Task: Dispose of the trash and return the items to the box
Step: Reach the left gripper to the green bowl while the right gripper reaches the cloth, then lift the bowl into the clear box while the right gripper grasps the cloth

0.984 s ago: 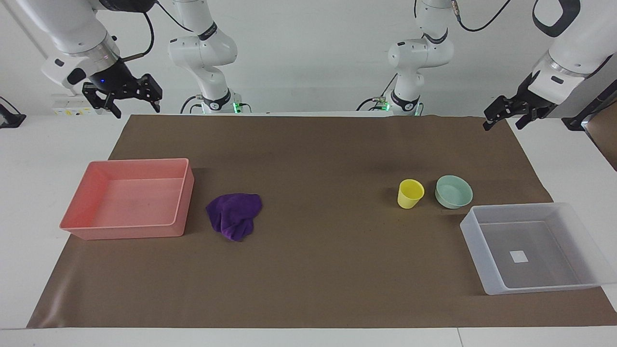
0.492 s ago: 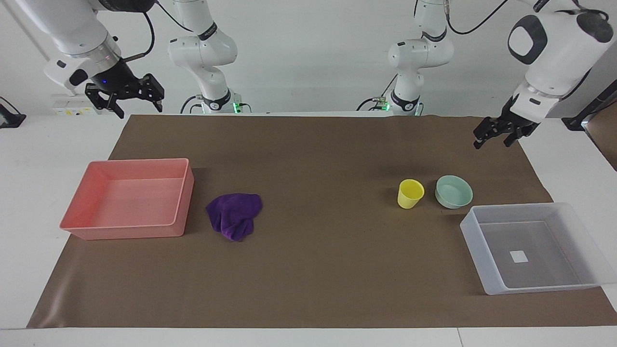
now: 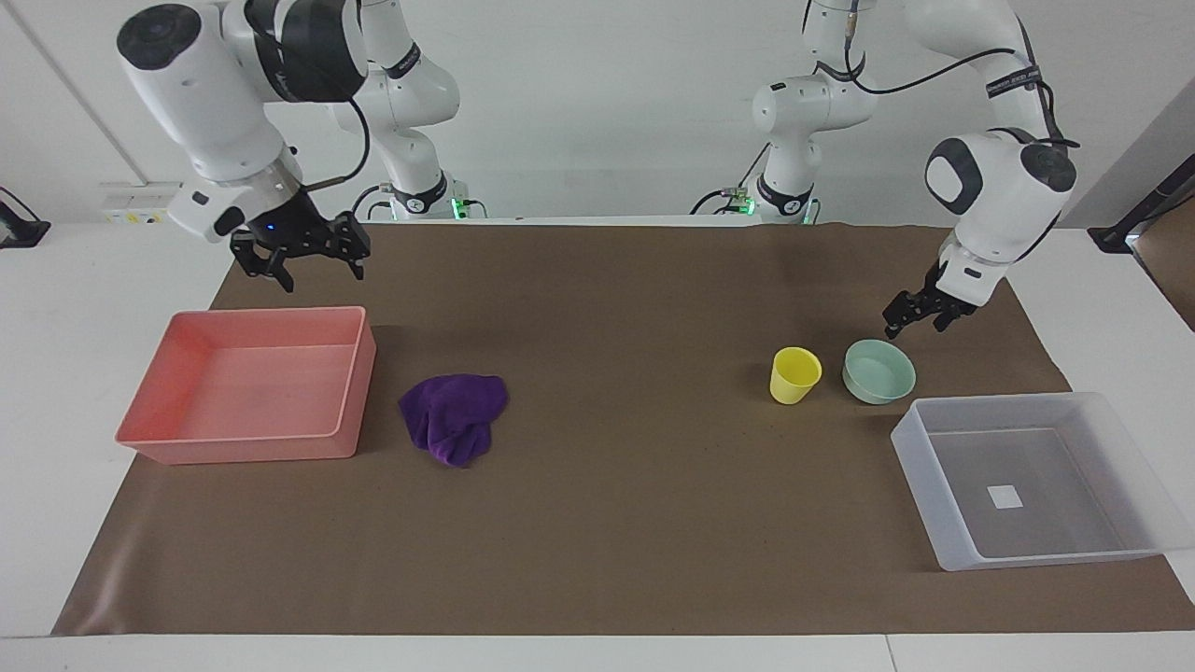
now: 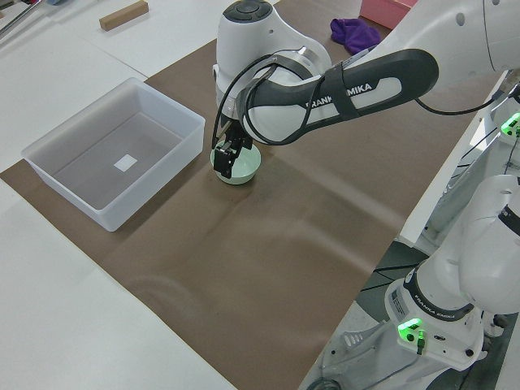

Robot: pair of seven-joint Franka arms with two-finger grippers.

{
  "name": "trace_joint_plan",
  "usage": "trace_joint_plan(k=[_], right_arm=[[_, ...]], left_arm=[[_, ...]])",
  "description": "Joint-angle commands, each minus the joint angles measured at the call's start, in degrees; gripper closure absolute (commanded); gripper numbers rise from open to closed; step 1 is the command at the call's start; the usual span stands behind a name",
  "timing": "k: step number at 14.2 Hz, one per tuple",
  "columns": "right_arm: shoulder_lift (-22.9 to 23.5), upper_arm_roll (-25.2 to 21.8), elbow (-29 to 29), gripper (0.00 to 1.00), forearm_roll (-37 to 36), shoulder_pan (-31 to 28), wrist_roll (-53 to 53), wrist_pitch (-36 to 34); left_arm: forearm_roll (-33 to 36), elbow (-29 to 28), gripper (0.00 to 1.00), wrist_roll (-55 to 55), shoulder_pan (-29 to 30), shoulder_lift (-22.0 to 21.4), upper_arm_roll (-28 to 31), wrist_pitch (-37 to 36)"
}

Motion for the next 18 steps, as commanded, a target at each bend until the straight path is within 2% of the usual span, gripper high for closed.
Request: trace_joint_plan(k=[1,2,3,6,8,10,11,13,14,15,17,18], right_arm=[[4.8,-0.1,-3.9,0.02,3.1,1.1,0.4,10.4],[6.7,-0.1,-4.8,0.02,3.1,2.5,0.5,14.2],[9.0,-0.1,-4.9,0.02,3.1,3.2,0.8,16.7],[13.8,-0.1,-5.1,0.02,3.1,5.0,0.8,22.3],[17.0,0.0,-6.9,0.02,3.1,6.1,0.8,28.6],[19.3,0.0,-8.7,0.04,3.1,6.9,1.0,33.3],[19.5,0.3,-9.8,0.1,3.1,7.0,1.0,34.1],[19.5,0.7,-9.9,0.33,3.1,6.9,1.0,34.1],[19.5,0.7,-10.0,0.54,3.1,6.9,1.0,34.1],[19.5,0.6,-10.0,0.77,3.1,6.9,1.0,33.7],[19.5,0.6,-9.4,0.97,3.1,6.7,0.9,33.7],[19.1,0.6,-9.0,1.0,3.1,6.8,1.0,33.4]], left_arm=[[-0.2,-1.6,0.25,0.1,0.5,3.0,-0.3,6.5],[-0.2,-1.6,0.84,0.0,0.6,3.5,-0.3,6.7],[-0.2,-1.5,0.95,0.1,0.8,4.1,-0.3,7.0],[-0.2,-1.2,1.0,0.1,0.9,4.6,-0.2,8.3],[-0.2,1.2,1.0,-0.3,0.9,4.3,-0.2,5.3],[-0.2,6.5,1.0,-0.5,0.6,0.8,-0.3,-6.6],[-0.2,11.1,1.0,-0.7,0.3,-1.1,-0.3,-14.1],[-0.8,22.6,1.0,-2.0,0.4,-1.2,-0.3,-26.7],[-1.1,27.8,1.0,-2.8,0.7,0.7,-0.3,-28.9],[-1.1,30.8,1.0,-3.4,0.8,3.3,-0.3,-27.3],[-1.1,32.5,1.0,-4.1,1.1,8.0,0.3,-18.3],[-1.2,35.6,1.0,-4.3,1.6,13.3,0.4,-14.5]])
